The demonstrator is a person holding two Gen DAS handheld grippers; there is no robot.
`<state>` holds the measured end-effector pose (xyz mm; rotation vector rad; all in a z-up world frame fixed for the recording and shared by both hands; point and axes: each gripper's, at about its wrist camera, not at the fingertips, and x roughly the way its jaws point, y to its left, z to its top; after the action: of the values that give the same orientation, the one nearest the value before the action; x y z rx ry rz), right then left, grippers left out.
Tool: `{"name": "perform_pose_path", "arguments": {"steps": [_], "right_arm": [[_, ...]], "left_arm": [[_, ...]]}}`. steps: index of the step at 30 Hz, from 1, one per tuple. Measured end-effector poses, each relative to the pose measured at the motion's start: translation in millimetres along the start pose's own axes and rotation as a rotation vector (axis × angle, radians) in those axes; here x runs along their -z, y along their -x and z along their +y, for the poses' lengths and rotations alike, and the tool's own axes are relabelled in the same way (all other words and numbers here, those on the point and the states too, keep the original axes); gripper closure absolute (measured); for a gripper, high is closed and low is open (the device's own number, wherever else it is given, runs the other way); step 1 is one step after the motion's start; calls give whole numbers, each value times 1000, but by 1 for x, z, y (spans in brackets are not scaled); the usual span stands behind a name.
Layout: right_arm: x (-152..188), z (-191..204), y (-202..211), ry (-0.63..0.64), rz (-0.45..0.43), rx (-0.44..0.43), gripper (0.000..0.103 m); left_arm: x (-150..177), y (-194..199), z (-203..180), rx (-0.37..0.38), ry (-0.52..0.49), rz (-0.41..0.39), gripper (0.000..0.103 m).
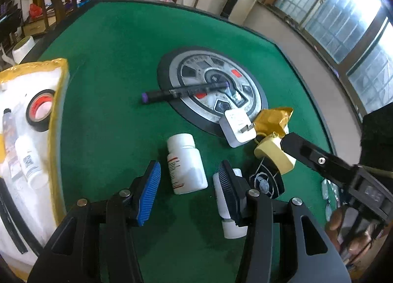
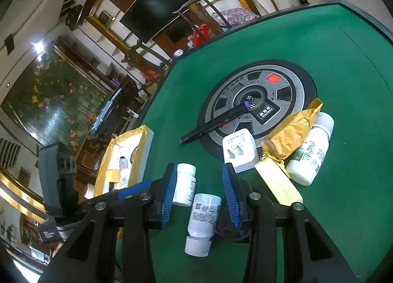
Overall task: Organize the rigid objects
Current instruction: 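Withdraw both grippers from the tray toward the white pill bottles, then grasp the large red-label pill bottle with the left gripper while the right grasps a small white bottle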
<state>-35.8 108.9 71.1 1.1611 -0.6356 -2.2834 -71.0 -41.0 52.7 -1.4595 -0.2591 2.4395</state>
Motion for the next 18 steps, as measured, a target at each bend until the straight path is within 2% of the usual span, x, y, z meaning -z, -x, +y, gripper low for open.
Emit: {"name": "perform_pose_path", "arguments": {"steps": [6,9,11,14,18], "right_arm": [[2,-4,3,-3,-5,-14,68],[3,-4,2,-4,-1,-17,68],[6,-3,0,7,13,-16,68],[12,3,-8,30,52,-6,68],[18,9,-22,52,116,39,68]], "left_arm": [[-3,-23,1,-46,-15,29,56],[1,-33,6,-24,-10,38,68],[9,-29,11,-11,4,22,70],[26,-15,17,-36,11,-10,70],[56,5,29,-14,41,-36,70]]}}
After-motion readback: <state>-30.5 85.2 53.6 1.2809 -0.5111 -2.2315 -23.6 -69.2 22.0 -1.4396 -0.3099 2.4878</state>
